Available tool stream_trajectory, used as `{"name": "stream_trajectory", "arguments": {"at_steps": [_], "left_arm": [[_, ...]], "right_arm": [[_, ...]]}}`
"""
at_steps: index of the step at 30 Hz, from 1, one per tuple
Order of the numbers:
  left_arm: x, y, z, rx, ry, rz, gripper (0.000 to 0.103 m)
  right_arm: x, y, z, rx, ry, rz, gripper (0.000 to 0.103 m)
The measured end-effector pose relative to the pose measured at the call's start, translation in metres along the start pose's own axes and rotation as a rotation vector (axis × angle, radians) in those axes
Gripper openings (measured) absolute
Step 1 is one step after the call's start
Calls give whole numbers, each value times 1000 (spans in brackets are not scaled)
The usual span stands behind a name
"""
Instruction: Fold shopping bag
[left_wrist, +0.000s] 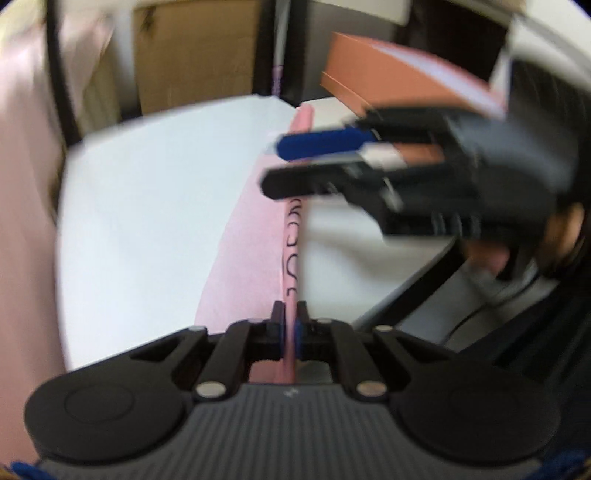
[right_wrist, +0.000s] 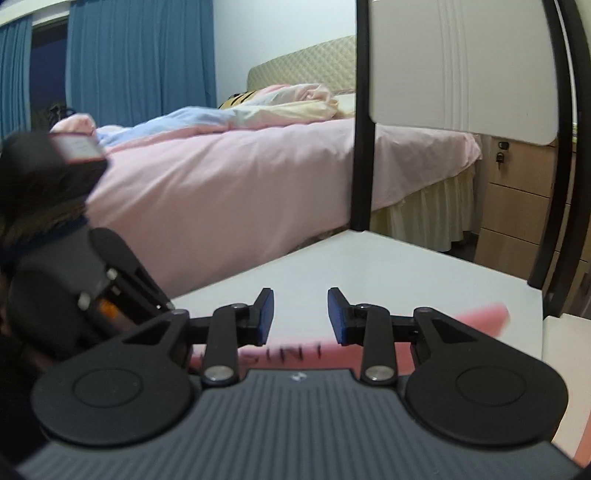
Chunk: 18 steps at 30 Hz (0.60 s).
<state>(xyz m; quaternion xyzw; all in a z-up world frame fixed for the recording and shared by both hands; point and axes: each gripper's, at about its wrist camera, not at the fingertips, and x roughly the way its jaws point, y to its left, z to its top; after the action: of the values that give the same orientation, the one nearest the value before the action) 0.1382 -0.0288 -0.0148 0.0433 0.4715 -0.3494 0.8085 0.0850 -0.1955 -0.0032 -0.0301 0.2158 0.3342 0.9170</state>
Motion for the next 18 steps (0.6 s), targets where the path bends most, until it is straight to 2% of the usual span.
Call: {"name": "stream_trajectory", "arguments": {"at_steps": [2, 5, 9, 13, 15, 16, 17, 18], "left_arm": [[1, 19, -2, -122, 13, -93, 5], [7, 36, -6, -231, 36, -164, 5], [8, 44, -8, -282, 41, -199, 5], [10, 45, -9, -284, 47, -207, 8], [8, 41, -7, -257, 42, -184, 12], [6, 38, -6, -245, 36, -174, 18], [4, 36, -6, -233, 29, -165, 31], [2, 34, -5, -216, 22, -154, 39]], "right_arm": [[3, 2, -4, -10, 11, 11, 35], [7, 4, -7, -20, 11, 37, 35], [17, 9, -10, -73, 25, 38, 35], [29, 6, -12, -46, 50, 48, 35], [35, 6, -13, -40, 68, 52, 35], [38, 5, -13, -34, 74, 54, 35], [41, 4, -13, -28, 80, 56, 35], [44, 3, -14, -17, 88, 55, 35]]}}
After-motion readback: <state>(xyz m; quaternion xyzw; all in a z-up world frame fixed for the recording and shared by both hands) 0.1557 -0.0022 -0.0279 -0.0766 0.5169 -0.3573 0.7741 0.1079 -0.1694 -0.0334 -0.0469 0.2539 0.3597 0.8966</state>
